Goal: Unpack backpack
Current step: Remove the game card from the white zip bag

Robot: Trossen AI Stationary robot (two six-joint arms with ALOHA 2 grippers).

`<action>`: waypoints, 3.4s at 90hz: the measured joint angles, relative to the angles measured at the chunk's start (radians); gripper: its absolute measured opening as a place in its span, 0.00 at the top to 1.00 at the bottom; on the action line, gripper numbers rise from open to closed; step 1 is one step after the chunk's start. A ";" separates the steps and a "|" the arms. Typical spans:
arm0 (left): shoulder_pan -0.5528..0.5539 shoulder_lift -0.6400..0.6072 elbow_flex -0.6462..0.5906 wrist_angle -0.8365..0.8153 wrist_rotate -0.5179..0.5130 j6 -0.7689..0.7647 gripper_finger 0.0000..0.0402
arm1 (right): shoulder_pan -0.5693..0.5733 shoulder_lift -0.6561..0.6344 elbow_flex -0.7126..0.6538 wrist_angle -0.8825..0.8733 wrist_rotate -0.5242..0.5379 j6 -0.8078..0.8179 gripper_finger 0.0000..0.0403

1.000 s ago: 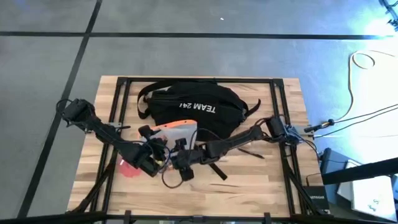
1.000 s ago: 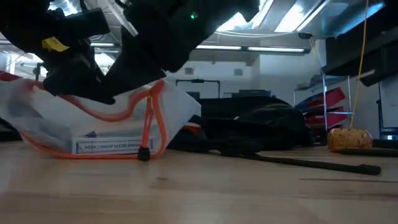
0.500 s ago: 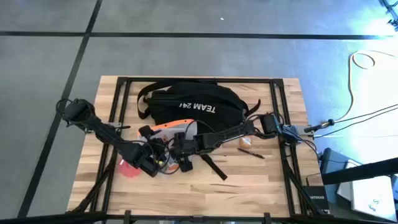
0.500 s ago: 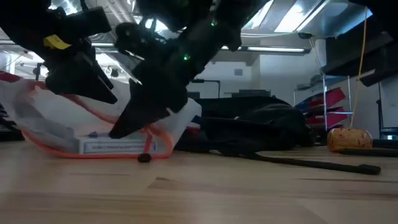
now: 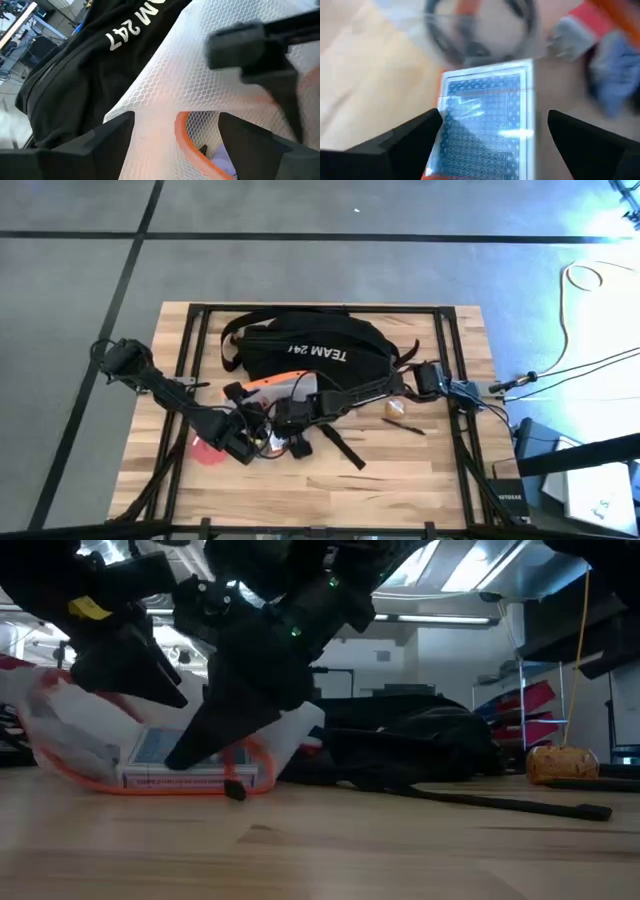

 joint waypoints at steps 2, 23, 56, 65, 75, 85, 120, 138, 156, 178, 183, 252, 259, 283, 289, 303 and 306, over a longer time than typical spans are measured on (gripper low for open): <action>0.000 0.000 0.000 -0.002 0.000 0.000 0.30 | 0.001 0.001 0.002 -0.008 -0.011 0.008 0.11; 0.000 0.000 0.000 -0.001 -0.001 0.001 0.30 | 0.010 0.004 0.029 -0.066 -0.022 0.018 0.11; 0.000 0.000 0.000 -0.001 -0.001 0.007 0.30 | 0.056 0.003 0.029 -0.113 -0.012 0.040 0.11; 0.000 0.000 0.000 -0.001 -0.001 0.007 0.30 | 0.088 0.002 0.029 -0.112 -0.012 0.040 0.11; 0.000 0.000 0.000 -0.001 -0.002 0.007 0.30 | 0.129 0.002 0.029 -0.113 -0.008 0.041 0.11; 0.000 0.000 0.000 -0.002 -0.002 0.007 0.30 | 0.167 0.000 0.029 -0.146 0.038 0.042 0.11; 0.001 0.000 0.001 -0.001 -0.003 0.003 0.30 | 0.272 -0.009 0.035 -0.271 0.291 0.160 0.21; 0.001 0.000 0.001 -0.001 -0.002 0.002 0.30 | 0.296 -0.010 0.034 -0.293 0.292 0.176 0.28; 0.000 0.000 0.001 -0.001 -0.002 0.001 0.30 | 0.302 -0.018 0.034 -0.400 0.278 0.247 0.26; 0.000 0.000 0.001 -0.001 0.001 0.002 0.30 | 0.346 -0.048 0.030 -0.538 0.267 0.358 0.27; 0.000 0.000 0.001 -0.002 0.002 0.001 0.30 | 0.361 -0.056 0.029 -0.569 0.264 0.384 0.28; 0.000 0.000 0.000 0.002 0.000 0.002 0.30 | 0.606 -0.451 -0.518 -0.644 0.357 1.086 0.28; 0.000 0.000 0.000 0.002 0.000 0.001 0.30 | 0.647 -0.520 -0.626 -0.620 0.365 1.205 0.28; 0.000 0.000 0.000 0.002 -0.007 0.000 0.30 | 0.757 -0.704 -0.902 -0.493 0.372 1.533 0.28; 0.001 0.000 0.000 0.002 -0.007 0.000 0.30 | 0.773 -0.736 -0.925 -0.501 0.362 1.602 0.28; 0.001 0.000 0.000 0.002 -0.009 -0.001 0.30 | 0.802 -0.794 -0.936 -0.533 0.306 1.750 0.28; 0.001 0.000 0.000 0.002 -0.009 -0.001 0.30 | 0.809 -0.802 -0.935 -0.534 0.294 1.770 0.28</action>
